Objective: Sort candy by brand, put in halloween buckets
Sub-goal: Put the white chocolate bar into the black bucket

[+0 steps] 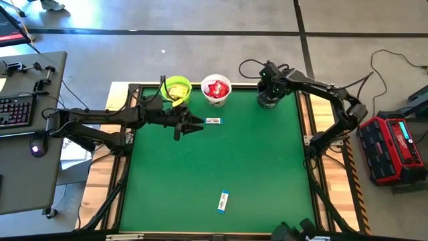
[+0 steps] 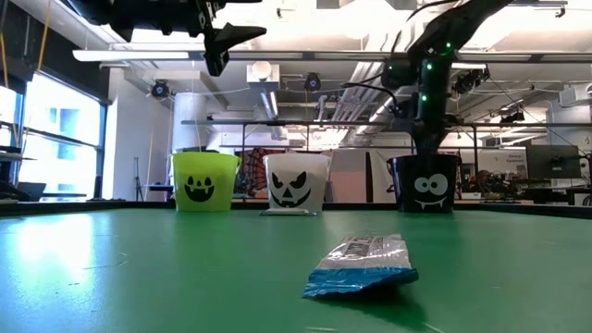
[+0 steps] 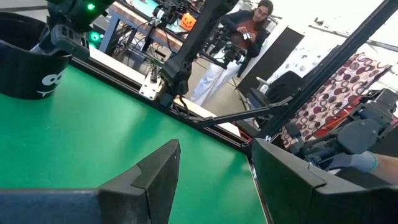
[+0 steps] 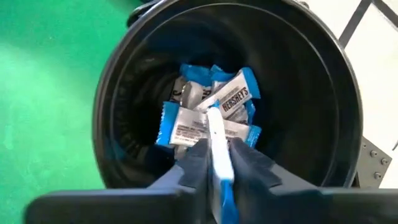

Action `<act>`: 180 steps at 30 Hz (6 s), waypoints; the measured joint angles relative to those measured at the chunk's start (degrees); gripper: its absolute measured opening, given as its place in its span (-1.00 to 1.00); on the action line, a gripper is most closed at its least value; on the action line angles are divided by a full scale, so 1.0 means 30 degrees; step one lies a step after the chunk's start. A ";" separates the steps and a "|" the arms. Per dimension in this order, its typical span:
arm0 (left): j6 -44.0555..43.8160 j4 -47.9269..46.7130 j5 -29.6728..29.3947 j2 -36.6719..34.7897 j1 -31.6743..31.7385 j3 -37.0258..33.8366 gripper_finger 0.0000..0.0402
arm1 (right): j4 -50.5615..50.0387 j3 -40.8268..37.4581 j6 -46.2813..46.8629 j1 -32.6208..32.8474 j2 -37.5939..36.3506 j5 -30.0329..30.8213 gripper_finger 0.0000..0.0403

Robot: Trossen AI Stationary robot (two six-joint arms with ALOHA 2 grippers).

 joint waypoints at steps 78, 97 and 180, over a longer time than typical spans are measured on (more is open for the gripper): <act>0.9362 -0.8951 -0.4166 0.5242 0.0299 0.1778 -0.23 | 0.7518 -0.4065 0.6550 1.3819 -0.6528 0.1073 -1.00; 1.1696 -0.5104 -0.7551 0.9856 0.1789 0.1778 0.09 | 0.7202 -0.4058 0.6499 1.3819 -0.6521 0.1052 -1.00; -0.4732 0.1079 0.6696 0.7225 0.1219 0.1851 -1.00 | 1.4772 -0.3995 -0.4167 1.8743 -0.3555 0.3065 -0.05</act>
